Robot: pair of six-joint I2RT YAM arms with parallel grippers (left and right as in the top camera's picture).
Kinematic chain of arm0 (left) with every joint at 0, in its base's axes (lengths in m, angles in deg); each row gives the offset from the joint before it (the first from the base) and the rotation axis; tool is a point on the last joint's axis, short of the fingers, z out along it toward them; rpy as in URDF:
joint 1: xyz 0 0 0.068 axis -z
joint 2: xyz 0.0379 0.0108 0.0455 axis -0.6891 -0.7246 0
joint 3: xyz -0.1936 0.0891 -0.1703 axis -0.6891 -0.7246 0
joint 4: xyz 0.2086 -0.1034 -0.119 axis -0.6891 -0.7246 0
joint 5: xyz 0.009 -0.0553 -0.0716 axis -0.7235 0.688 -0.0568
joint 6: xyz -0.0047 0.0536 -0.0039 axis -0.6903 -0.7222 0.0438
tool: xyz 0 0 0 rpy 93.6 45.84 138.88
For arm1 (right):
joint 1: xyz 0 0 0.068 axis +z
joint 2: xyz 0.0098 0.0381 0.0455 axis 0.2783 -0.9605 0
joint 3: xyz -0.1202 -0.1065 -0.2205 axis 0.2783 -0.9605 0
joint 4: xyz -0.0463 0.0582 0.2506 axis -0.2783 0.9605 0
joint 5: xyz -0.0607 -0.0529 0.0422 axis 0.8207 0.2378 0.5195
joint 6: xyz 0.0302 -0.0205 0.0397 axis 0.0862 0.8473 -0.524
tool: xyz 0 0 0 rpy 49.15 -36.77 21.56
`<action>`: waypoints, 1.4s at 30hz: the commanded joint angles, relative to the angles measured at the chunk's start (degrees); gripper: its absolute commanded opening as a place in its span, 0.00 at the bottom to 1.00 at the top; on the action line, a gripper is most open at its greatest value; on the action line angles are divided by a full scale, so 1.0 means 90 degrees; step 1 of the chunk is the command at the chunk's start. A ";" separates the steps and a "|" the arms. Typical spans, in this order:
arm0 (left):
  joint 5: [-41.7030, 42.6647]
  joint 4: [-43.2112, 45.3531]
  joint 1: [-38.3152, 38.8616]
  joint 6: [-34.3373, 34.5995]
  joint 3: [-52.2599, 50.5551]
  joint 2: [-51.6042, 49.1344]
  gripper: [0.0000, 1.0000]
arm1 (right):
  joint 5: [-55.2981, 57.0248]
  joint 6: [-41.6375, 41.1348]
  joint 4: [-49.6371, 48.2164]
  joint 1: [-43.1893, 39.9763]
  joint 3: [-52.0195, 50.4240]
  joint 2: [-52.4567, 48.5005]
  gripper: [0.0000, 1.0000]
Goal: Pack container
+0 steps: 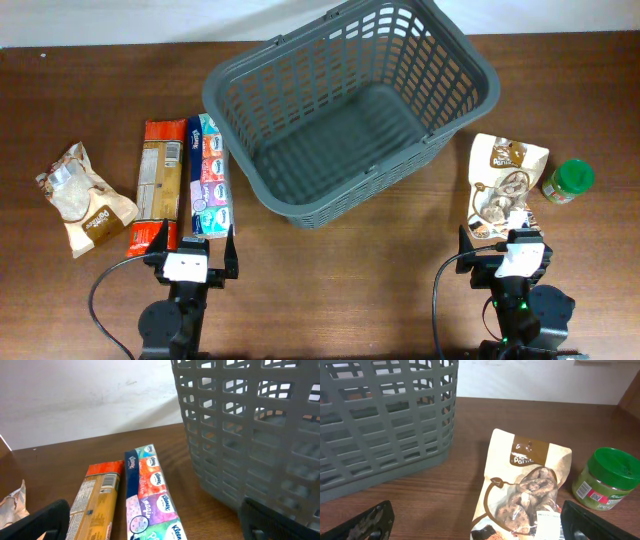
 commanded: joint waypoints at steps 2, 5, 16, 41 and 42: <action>-0.0024 0.0019 0.0024 0.0017 -0.0073 0.0061 0.99 | 0.0012 0.0036 0.0002 0.0041 -0.0046 0.0058 0.99; 0.0046 0.0017 0.0024 0.0017 -0.0073 0.0061 0.99 | 0.0012 0.0034 0.0002 0.0041 -0.0046 0.0058 0.99; -0.0051 0.0024 0.0005 0.0017 -0.0068 0.0024 0.99 | 0.0012 0.0034 0.0002 0.0041 -0.0046 0.0058 0.99; 0.0168 -0.3971 0.0005 0.1015 0.5945 -0.4398 0.99 | -0.0682 -0.0874 0.2943 0.0041 0.4945 -0.2596 0.99; 0.0165 -0.4262 0.0005 0.1015 0.6365 -0.4697 0.99 | -0.0600 -0.0804 0.3262 0.0041 0.5642 -0.3128 0.99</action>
